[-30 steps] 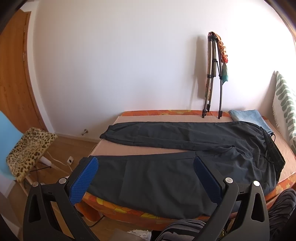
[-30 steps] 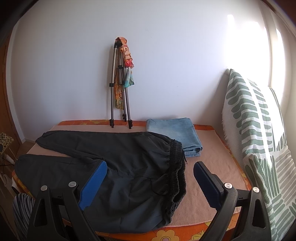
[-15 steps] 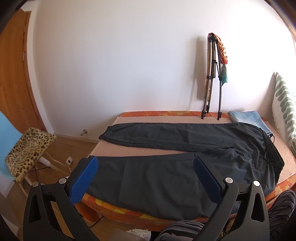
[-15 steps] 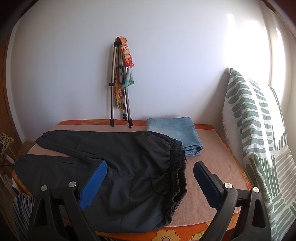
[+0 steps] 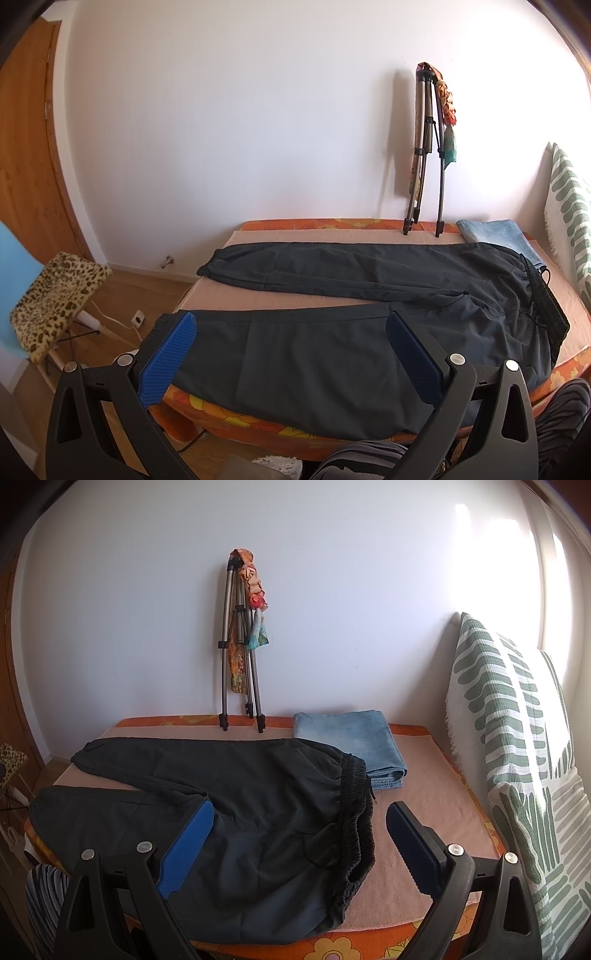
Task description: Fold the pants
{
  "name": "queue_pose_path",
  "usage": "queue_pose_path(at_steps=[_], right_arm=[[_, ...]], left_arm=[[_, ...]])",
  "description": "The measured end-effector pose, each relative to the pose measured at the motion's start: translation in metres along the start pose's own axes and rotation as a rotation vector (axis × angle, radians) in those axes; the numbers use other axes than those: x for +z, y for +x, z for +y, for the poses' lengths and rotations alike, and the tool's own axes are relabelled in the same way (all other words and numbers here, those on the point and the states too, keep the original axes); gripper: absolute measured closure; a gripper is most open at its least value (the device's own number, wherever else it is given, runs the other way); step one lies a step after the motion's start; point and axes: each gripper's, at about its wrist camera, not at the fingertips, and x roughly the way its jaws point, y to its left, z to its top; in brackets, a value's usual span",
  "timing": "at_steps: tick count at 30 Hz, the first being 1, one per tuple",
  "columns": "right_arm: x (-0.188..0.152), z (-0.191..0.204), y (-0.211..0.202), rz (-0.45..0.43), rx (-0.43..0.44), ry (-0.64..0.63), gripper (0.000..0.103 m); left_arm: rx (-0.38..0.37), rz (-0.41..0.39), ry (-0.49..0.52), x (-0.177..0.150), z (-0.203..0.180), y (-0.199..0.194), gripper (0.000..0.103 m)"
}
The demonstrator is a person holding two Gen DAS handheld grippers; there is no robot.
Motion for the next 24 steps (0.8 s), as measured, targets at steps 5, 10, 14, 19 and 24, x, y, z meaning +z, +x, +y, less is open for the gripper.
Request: queue_pose_path(at_steps=[5, 10, 14, 19, 24], right_arm=[[0.000, 0.000, 0.001, 0.001, -0.001, 0.000, 0.007], [-0.001, 0.001, 0.004, 0.002, 0.001, -0.001, 0.007], [-0.002, 0.004, 0.009, 0.003, 0.007, -0.007, 0.007], [-0.004, 0.007, 0.013, 0.004, 0.013, -0.009, 0.007], [-0.002, 0.007, 0.015, 0.012, 0.021, -0.011, 0.007]], left_arm=[[-0.001, 0.004, -0.003, 0.001, 0.001, 0.003, 0.001], [0.000, 0.006, -0.003, 0.001, 0.002, 0.004, 0.001], [-0.007, 0.013, -0.010, 0.002, 0.004, 0.007, 0.001], [-0.010, 0.033, -0.024, 0.001, 0.008, 0.014, 0.001], [-0.017, 0.040, -0.026, 0.001, 0.010, 0.017, 0.001]])
